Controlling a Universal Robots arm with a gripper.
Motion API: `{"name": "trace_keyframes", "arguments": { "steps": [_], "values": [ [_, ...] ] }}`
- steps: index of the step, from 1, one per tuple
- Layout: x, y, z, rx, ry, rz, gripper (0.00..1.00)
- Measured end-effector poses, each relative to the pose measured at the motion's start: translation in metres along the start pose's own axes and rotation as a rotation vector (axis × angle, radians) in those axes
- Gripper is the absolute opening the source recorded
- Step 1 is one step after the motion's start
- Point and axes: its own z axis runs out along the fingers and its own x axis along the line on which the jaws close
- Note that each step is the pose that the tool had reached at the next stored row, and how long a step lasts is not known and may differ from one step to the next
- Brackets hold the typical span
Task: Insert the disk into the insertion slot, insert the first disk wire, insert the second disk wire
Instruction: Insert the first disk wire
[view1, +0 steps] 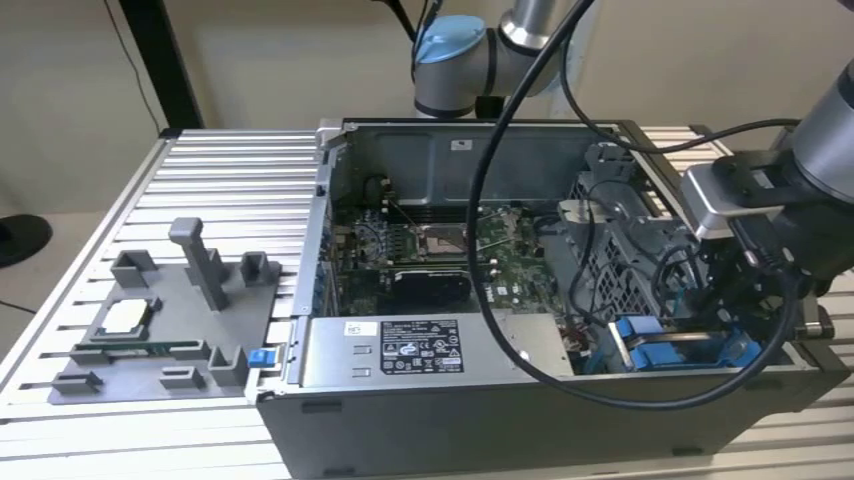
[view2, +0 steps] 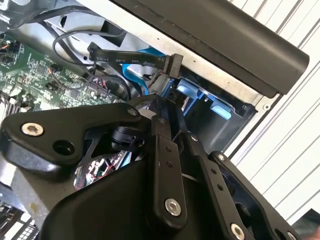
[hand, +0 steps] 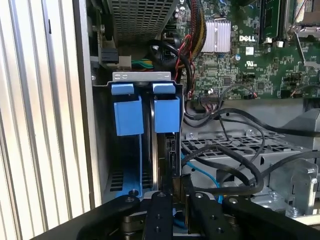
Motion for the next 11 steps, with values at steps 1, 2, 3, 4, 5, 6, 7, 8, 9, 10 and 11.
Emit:
{"name": "trace_keyframes", "arguments": {
  "steps": [1, 2, 3, 4, 5, 6, 7, 8, 9, 10, 11],
  "values": [
    [0.0001, 0.0001, 0.0011, 0.0002, 0.0003, 0.001, 0.00],
    [0.0004, 0.0003, 0.0031, 0.0004, -0.0001, 0.002, 0.00],
    [0.0006, 0.0004, 0.0044, 0.0006, 0.0012, 0.004, 0.00],
    [0.0008, 0.0005, 0.0057, 0.0009, 0.0022, 0.005, 0.00],
    [0.0011, 0.0007, 0.0075, 0.0011, 0.0023, 0.006, 0.00],
    [0.0013, 0.0008, 0.0092, -0.0004, 0.0011, 0.007, 0.00],
    [0.0014, 0.0008, 0.0096, -0.0030, 0.0006, 0.007, 0.00],
    [0.0014, 0.0008, 0.0096, -0.0034, 0.0006, 0.007, 0.00],
    [0.0013, 0.0009, 0.0096, -0.0036, 0.0006, 0.007, 0.00],
    [0.0015, 0.0009, 0.0095, -0.0038, 0.0005, 0.007, 1.00],
    [0.0015, 0.0007, 0.0075, -0.0039, -0.0028, 0.008, 1.00]
  ]
}}
